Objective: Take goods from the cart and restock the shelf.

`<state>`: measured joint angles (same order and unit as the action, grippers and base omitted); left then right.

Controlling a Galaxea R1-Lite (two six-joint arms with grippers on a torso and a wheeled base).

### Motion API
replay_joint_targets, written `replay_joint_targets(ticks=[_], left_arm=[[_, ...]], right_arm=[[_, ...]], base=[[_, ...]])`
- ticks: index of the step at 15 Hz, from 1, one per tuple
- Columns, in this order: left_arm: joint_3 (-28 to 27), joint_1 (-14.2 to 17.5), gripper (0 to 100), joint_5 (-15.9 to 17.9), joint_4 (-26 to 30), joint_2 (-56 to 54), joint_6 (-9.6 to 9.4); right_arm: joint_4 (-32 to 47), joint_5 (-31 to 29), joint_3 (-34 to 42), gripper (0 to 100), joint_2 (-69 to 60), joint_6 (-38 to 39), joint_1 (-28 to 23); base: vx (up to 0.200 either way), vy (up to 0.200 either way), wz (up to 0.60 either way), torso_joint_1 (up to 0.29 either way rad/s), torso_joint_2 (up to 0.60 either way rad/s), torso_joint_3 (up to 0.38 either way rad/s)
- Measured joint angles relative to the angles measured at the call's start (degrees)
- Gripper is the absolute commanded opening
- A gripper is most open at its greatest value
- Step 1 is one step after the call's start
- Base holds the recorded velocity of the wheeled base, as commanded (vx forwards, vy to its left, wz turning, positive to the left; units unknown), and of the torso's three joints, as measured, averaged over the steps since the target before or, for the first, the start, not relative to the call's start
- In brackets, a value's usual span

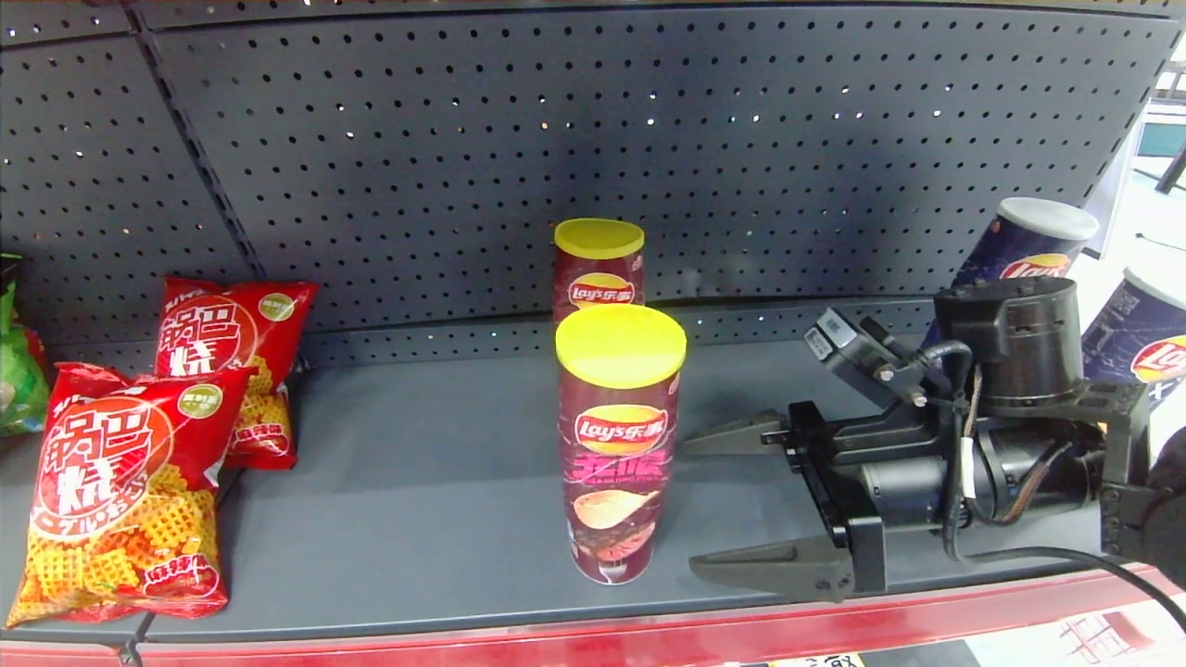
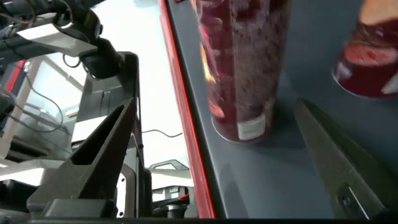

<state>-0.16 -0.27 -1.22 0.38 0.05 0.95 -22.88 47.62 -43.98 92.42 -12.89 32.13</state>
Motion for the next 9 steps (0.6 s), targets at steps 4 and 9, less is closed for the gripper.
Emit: replay_joint_targets(ticks=[4, 9], left_arm=[[0.05, 0.0, 100, 0.02, 0.02, 0.0, 0.0], [0.0, 0.02, 100, 0.02, -0.02, 0.0, 0.0]], right_arm=[[0.11, -0.66, 1.12, 100, -4.22, 0.46, -5.38], [0.04, -8.09, 5.23, 100, -18.85, 6.27, -13.07]], base=[[0.0, 0.0, 0.0, 0.0, 0.0, 0.0], [0.0, 0.0, 0.0, 0.0, 0.0, 0.0]])
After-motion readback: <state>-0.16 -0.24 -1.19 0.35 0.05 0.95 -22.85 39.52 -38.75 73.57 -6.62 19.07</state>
